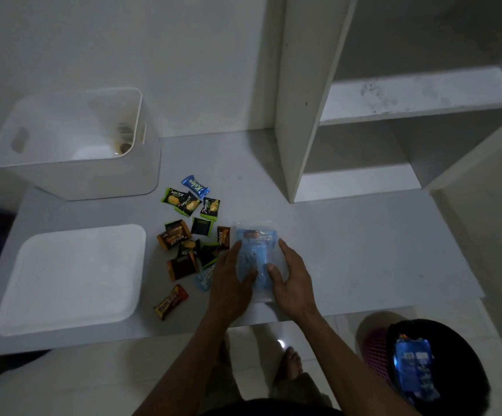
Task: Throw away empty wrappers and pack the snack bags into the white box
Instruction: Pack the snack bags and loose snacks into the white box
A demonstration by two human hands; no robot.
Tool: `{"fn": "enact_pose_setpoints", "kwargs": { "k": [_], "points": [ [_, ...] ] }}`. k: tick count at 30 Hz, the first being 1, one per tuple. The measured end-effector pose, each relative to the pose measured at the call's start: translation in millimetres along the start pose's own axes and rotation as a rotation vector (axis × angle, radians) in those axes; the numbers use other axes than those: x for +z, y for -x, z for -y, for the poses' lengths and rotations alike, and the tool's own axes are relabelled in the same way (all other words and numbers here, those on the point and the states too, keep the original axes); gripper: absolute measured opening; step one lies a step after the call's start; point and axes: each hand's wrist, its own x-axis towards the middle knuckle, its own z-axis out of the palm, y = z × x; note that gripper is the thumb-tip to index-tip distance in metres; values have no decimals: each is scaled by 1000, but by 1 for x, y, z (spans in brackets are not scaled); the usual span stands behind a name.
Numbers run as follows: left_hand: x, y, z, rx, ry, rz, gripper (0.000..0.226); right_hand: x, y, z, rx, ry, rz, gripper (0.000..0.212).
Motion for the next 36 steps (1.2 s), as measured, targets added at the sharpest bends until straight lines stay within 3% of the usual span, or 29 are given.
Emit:
{"fn": "enact_pose_setpoints", "kwargs": {
  "k": [4,8,12,16,21,23,27,36],
  "points": [
    [4,2,6,-8,25,9,75,7,1,-1,49,-72,32,49],
    [4,3,5,9,28,25,59,12,1,-4,62,-127,52,54],
    [5,7,-2,13,31,19,67,14,1,-3,81,-157,64,61],
    [8,8,1,3,60,-9,71,10,3,0,72,-187,88,94],
    [-10,18,-12,15,102,-68,71,4,5,26,-11,-218,128,109],
    [-23,21,-15,43,132,-106,70,8,6,40,-48,-206,134,105],
    [-63,22,-15,76,179,-190,68,26,9,77,-78,-148,126,68],
    [-214,29,23,124,241,-364,62,129,24,193,-265,-136,79,63]
  ]
}}
